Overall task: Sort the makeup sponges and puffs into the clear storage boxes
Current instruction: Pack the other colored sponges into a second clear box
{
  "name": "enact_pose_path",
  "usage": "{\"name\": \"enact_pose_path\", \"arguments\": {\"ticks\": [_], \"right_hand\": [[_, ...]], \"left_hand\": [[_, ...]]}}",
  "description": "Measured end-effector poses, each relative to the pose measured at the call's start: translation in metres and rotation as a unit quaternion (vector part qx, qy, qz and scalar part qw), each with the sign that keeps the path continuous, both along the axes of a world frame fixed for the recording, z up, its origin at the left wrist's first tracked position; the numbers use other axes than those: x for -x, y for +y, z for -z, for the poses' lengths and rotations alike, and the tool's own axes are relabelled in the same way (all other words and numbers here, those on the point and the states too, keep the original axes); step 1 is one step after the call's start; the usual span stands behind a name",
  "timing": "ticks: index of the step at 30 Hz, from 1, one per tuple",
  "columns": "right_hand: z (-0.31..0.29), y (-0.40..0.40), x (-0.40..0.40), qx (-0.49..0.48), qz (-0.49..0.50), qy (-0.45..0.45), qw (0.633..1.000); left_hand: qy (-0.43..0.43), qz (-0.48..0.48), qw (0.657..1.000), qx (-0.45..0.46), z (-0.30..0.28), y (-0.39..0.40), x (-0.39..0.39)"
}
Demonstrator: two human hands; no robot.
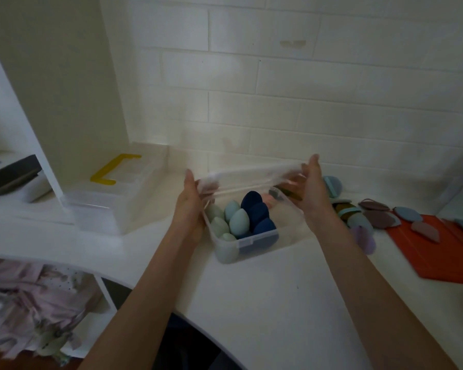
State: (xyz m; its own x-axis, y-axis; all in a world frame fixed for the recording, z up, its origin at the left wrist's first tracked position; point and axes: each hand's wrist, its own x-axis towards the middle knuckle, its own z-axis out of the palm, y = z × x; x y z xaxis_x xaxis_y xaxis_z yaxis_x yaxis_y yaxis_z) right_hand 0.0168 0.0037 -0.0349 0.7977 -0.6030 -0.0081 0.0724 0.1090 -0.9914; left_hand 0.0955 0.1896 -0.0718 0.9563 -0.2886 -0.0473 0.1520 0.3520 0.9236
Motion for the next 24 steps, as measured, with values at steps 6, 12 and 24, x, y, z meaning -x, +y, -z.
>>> {"name": "enact_pose_path", "arguments": {"ticks": [6, 12, 24], "right_hand": [[-0.01, -0.024, 0.012, 0.194, -0.152, 0.157, 0.956], [0.01, -0.005, 0.017, 0.3, -0.112, 0.191, 0.928], [0.018, 0.0, 0.025, 0.475, 0.133, 0.153, 0.856]], "left_hand": [[-0.03, 0.093, 0.995, -0.011, 0.003, -0.004, 0.011], [-0.021, 0.08, 0.996, -0.027, 0.011, 0.003, 0.02], [-0.279, 0.063, 0.937, -0.201, 0.027, 0.022, 0.079]]}}
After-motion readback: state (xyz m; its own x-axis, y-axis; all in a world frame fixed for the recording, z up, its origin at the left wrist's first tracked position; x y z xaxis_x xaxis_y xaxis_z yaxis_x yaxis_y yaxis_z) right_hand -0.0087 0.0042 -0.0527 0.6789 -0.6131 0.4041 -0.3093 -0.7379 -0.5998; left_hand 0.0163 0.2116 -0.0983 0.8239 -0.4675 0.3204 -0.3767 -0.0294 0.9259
